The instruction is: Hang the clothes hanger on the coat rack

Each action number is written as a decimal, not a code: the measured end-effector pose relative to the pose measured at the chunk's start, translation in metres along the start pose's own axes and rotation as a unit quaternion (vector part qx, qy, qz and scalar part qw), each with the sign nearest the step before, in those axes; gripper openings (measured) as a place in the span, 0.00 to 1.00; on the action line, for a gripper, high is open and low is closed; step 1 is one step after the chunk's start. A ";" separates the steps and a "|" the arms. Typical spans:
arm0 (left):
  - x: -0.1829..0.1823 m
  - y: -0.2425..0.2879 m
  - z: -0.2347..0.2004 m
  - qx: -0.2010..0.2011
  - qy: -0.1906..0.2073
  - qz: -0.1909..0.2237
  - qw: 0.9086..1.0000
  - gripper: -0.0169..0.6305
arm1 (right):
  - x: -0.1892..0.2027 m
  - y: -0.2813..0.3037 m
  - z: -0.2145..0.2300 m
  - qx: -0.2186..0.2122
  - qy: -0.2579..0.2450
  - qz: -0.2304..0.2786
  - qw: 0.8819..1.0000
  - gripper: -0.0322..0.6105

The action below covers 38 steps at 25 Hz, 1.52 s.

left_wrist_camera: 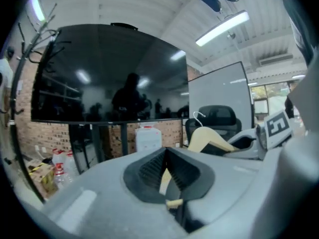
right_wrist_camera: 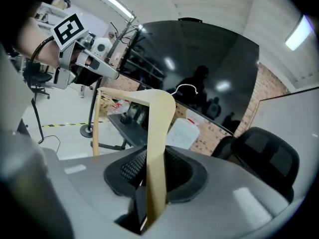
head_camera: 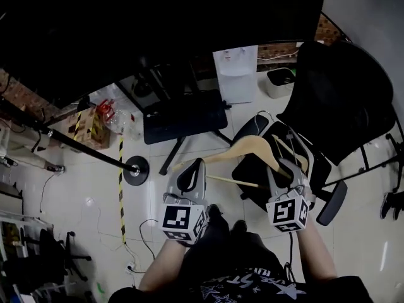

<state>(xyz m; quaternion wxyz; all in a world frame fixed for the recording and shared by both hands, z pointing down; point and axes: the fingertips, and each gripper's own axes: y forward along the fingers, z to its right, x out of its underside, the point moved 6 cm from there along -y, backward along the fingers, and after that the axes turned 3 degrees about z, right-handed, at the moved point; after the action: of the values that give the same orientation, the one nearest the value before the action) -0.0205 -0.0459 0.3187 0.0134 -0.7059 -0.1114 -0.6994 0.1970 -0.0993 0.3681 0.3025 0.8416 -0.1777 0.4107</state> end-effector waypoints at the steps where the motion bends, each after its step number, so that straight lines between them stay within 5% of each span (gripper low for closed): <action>1: -0.004 -0.010 -0.010 -0.021 0.002 0.003 1.000 0.03 | -0.012 0.008 -0.006 -0.014 -0.007 0.015 1.000 0.19; 11: -0.021 -0.124 -0.097 -0.195 -0.002 0.036 0.980 0.03 | -0.144 0.072 -0.095 -0.168 -0.090 0.163 0.968 0.19; 19: -0.026 -0.208 -0.176 -0.299 -0.006 0.067 0.952 0.03 | -0.247 0.103 -0.197 -0.251 -0.147 0.264 0.920 0.19; 25: -0.032 -0.269 -0.249 -0.339 0.003 0.083 0.937 0.03 | -0.321 0.128 -0.281 -0.291 -0.180 0.314 0.886 0.19; 38: -0.034 -0.331 -0.393 -0.372 0.014 0.095 0.923 0.03 | -0.431 0.208 -0.375 -0.266 -0.195 0.356 0.874 0.19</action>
<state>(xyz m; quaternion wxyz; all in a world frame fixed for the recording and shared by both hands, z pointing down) -0.4655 0.2035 0.2478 -0.1825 -0.6572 0.2242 -0.6960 -0.3946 0.0117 0.2793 0.3071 0.6723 -0.6234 0.2551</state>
